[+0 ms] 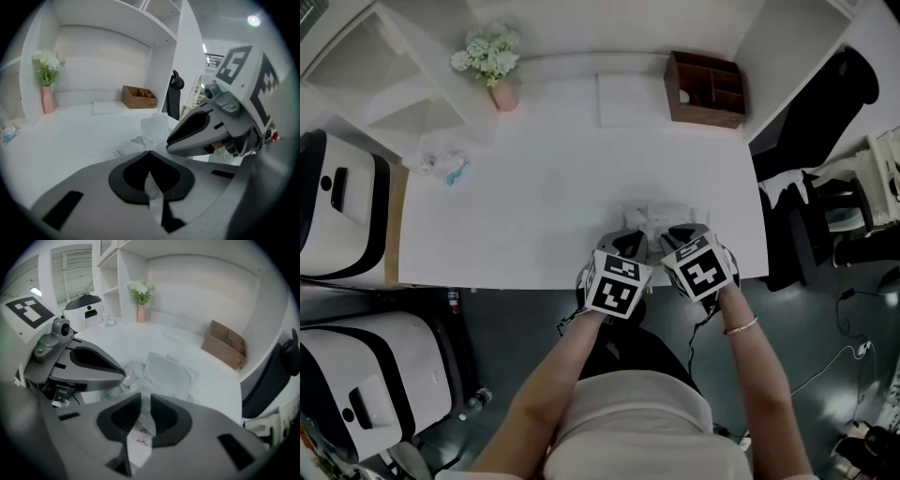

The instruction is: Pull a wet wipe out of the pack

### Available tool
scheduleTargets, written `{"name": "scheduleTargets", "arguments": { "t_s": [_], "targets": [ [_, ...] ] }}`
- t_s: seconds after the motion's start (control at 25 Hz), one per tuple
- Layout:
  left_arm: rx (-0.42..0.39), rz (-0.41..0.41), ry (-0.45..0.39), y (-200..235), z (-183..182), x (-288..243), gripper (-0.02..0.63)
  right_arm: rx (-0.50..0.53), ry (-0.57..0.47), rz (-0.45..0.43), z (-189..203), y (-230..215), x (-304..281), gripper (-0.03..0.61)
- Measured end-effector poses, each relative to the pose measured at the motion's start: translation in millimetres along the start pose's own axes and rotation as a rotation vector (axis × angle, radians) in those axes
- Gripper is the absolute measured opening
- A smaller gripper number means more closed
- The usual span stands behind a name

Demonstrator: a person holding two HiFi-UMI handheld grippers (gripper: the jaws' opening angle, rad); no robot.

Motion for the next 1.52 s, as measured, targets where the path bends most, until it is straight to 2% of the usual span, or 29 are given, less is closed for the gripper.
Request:
{"name": "scheduleTargets", "arguments": {
  "t_s": [0.32,0.44,0.64,0.96,1.24,1.52],
  "targets": [
    [-0.001,0.01,0.005,1,1,0,-0.005,-0.083,0.013,-0.016,1,-3,-7,0.051],
    [0.0,0.017,0.006,1,1,-1,-0.005,-0.068,-0.01,-0.009,1,0,-6,0.018],
    [0.004,0.023,0.004,2,2,0,-0.005,-0.034,-0.032,0.04,-1,3,-2,0.008],
    [-0.01,0.028,-0.003,3,0,2,-0.005,-0.104,-0.166,0.098,-3,3,14,0.006],
    [-0.024,0.027,0.0,3,0,2,-0.005,-0.206,-0.271,0.121,-1,-2,28,0.006],
    [-0.043,0.029,0.004,3,0,1,-0.005,-0.238,-0.385,0.163,-10,-8,53,0.005]
  ]
}}
Point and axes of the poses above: the fingertips, and each gripper's own axes: x backward along the fingers, y to its left, z out of its underside, the point moved 1 cm from there along x, backward along the fingers, and after that the axes turned 6 degrees about -z, right-handed, at the moved point
